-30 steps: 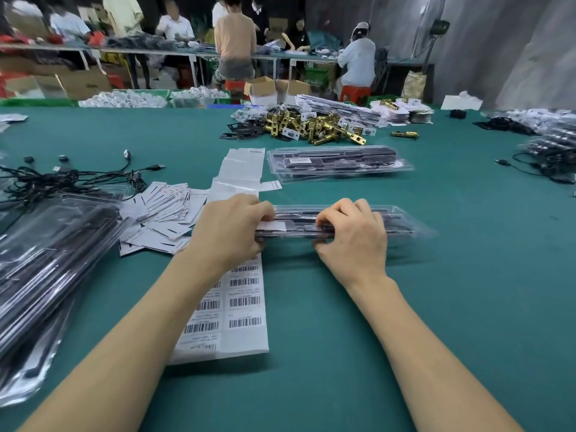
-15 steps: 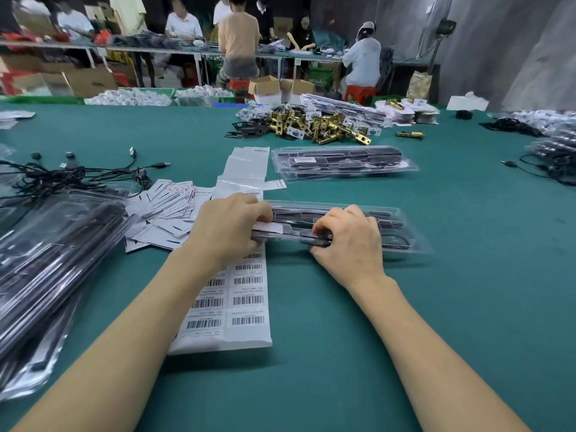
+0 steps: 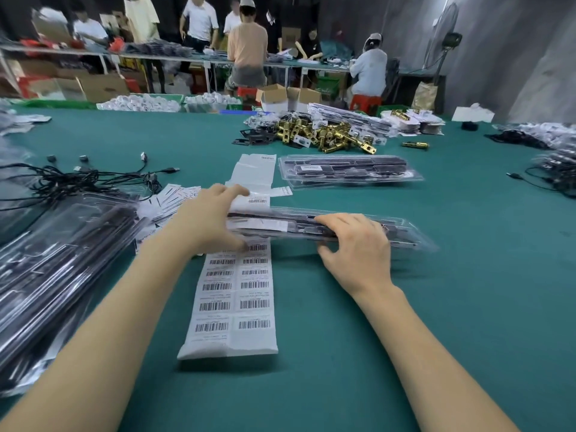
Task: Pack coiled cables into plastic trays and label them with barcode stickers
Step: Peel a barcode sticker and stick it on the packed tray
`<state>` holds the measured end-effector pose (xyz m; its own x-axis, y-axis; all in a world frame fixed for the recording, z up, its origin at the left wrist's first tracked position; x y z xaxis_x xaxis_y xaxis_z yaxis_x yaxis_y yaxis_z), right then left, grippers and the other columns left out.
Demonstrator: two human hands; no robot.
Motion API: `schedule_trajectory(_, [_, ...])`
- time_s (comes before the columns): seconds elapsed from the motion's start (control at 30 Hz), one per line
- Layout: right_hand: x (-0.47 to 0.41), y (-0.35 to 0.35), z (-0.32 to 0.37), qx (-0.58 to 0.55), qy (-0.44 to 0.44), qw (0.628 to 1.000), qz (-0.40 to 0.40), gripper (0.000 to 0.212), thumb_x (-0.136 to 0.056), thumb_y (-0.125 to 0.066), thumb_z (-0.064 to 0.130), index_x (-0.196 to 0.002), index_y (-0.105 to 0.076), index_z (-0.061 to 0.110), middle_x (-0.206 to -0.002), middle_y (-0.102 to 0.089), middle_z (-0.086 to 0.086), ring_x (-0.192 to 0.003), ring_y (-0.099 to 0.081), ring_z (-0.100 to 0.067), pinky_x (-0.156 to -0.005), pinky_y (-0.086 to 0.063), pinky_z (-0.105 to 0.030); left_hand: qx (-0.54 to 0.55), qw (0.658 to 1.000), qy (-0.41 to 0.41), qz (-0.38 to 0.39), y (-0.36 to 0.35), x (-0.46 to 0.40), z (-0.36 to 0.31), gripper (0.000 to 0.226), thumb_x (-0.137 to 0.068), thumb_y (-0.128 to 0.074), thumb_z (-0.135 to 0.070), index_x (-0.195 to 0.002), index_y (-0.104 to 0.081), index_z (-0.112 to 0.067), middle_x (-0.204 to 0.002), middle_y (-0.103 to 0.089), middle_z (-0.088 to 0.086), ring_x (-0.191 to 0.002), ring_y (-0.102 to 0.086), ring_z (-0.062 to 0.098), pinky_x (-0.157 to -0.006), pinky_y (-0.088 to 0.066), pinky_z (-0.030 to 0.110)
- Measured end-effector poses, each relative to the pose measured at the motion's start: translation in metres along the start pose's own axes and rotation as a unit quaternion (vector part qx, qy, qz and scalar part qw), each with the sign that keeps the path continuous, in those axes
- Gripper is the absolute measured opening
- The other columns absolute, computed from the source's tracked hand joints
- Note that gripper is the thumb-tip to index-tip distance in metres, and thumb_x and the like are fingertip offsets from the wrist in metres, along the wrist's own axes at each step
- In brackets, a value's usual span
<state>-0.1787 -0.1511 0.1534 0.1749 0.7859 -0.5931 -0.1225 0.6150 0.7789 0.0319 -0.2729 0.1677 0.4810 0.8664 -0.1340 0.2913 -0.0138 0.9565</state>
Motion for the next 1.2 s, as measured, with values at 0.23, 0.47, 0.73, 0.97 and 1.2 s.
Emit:
schedule_trajectory(0.23, [-0.05,0.03,0.025,0.067,0.018,0.995,0.074,0.017,-0.087,-0.062,0.043,-0.096,-0.069,0.031,-0.084,-0.07,0.01,-0.081,-0.066,-0.019,-0.066,-0.043,-0.025,0.318,0.929,0.174,-0.072,0.012,0.0,0.055,0.11,-0.064,-0.088,-0.052,-0.148,-0.021,-0.028,-0.126,-0.051,0.002,-0.097,-0.061,0.015,-0.078,-0.045,0.031])
schedule_trajectory(0.47, [-0.134,0.039,0.024,-0.227,-0.17,0.923,0.261,0.029,-0.086,-0.076,0.04,-0.084,-0.073,0.011,-0.074,-0.076,0.002,-0.055,-0.064,-0.01,-0.05,-0.052,-0.022,0.568,0.801,0.175,0.068,-0.022,-0.004,0.014,0.08,-0.079,-0.076,-0.049,-0.138,-0.049,-0.002,-0.117,-0.068,0.016,-0.1,-0.072,0.023,-0.085,-0.058,0.031])
schedule_trajectory(0.73, [-0.042,-0.029,0.012,-0.602,-0.363,0.646,0.297,0.011,-0.101,-0.057,0.019,-0.097,-0.065,0.012,-0.078,-0.07,-0.002,-0.056,-0.066,-0.011,-0.05,-0.055,-0.019,0.677,0.689,0.162,0.201,-0.045,0.005,-0.042,0.025,-0.072,-0.075,-0.032,-0.082,-0.077,-0.01,-0.074,-0.072,0.008,-0.06,-0.07,0.019,-0.056,-0.059,0.03])
schedule_trajectory(0.97, [-0.002,-0.037,-0.003,-0.647,-0.387,0.594,0.281,0.021,-0.085,-0.074,0.023,-0.102,-0.072,0.01,-0.089,-0.074,-0.006,-0.068,-0.072,-0.019,-0.065,-0.064,-0.034,0.624,0.72,0.157,0.26,-0.057,0.013,-0.052,0.012,-0.074,-0.075,-0.02,-0.073,-0.078,-0.009,-0.076,-0.073,0.005,-0.065,-0.07,0.019,-0.061,-0.06,0.029])
schedule_trajectory(1.2, [-0.003,-0.041,-0.006,-0.62,-0.393,0.628,0.259,0.004,-0.082,-0.077,0.015,-0.082,-0.074,0.013,-0.072,-0.074,-0.001,-0.056,-0.069,-0.008,-0.042,-0.05,-0.02,0.614,0.724,0.172,0.264,-0.062,0.013,-0.049,0.023,-0.07,-0.08,-0.018,-0.089,-0.075,-0.005,-0.085,-0.074,0.008,-0.07,-0.064,0.018,-0.077,-0.053,0.029])
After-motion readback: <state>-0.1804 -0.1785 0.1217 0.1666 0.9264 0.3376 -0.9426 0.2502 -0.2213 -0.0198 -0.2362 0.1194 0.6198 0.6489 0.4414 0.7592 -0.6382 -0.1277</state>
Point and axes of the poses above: each hand's wrist, its own x-axis away from the middle knuckle, its own y-axis out of the back of the hand, z = x × y, the point moved 6 cm from there along -x, towards the middle knuckle
